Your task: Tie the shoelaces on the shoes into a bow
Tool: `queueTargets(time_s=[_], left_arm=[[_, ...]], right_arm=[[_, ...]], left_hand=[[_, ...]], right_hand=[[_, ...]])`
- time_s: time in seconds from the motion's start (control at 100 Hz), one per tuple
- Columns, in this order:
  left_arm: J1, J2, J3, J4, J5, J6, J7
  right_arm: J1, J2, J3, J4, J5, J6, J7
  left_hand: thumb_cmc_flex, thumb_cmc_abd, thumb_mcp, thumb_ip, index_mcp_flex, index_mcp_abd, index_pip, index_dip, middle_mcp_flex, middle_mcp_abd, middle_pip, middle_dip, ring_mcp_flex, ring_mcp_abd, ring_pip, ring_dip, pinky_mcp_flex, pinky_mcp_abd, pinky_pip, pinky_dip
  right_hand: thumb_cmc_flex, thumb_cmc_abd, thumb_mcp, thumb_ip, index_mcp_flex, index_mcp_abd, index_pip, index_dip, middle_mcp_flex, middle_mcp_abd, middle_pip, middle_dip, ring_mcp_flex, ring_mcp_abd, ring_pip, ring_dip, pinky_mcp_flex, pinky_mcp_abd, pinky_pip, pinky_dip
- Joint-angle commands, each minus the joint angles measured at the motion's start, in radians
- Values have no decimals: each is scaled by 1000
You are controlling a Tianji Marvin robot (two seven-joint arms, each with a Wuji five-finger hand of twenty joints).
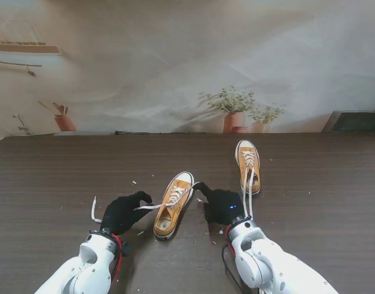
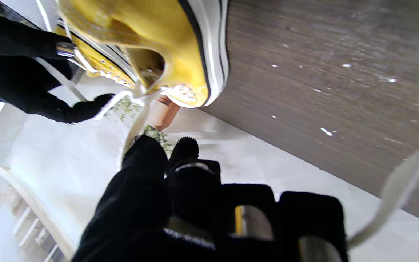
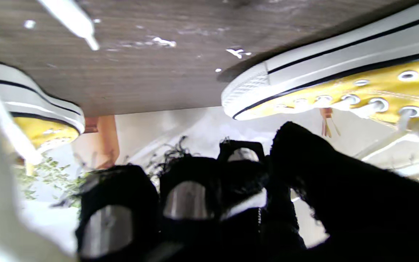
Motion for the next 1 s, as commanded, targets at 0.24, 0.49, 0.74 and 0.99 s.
queueTargets(time_s=[0.24, 0.49, 0.74, 0.99], left_arm=[[-14, -7, 9, 14, -83, -90, -3], [-68, -24, 43, 78, -309, -175, -89], [-112, -19, 87, 106, -413, -229, -181], [-113, -8, 101, 98, -410, -212, -224]], right_arm=[[10, -18, -5, 22, -9, -110, -98], [21, -19, -14, 27, -47, -173, -192], [31, -18, -30, 29, -65, -183, -215], [32, -23, -29, 35, -50, -181, -217]], left_hand=[[-26, -14, 88, -14, 12, -71, -500, -232, 23, 51, 18, 33, 10, 2, 31, -13, 34, -135, 254, -40], [-117, -104, 252, -31, 45, -49, -629, -302, 14, 72, -21, 25, 10, 66, 4, -6, 30, -106, 254, -70], [-149, -135, 327, -37, 80, -42, -616, -297, 22, 80, -21, 23, 10, 59, 7, -1, 30, -110, 254, -64], [-26, -142, 160, -34, 91, -50, -207, -105, 23, 94, -10, 33, 10, 34, 15, -6, 31, -121, 254, -73]], right_hand=[[43, -38, -10, -8, -6, -90, 24, 26, -35, 14, -57, -46, 17, 73, -114, -62, -22, 114, -76, -53], [64, -42, -23, -67, 38, -140, 27, 33, -70, 14, -72, -89, 17, 88, -174, -94, -67, 116, -115, -55], [65, -35, -25, -70, 59, -162, 24, 36, -71, 12, -73, -99, 17, 86, -183, -100, -75, 113, -122, -53], [62, -38, -34, -74, 79, -181, 19, 39, -80, 9, -77, -105, 17, 89, -195, -108, -87, 110, -132, -52]])
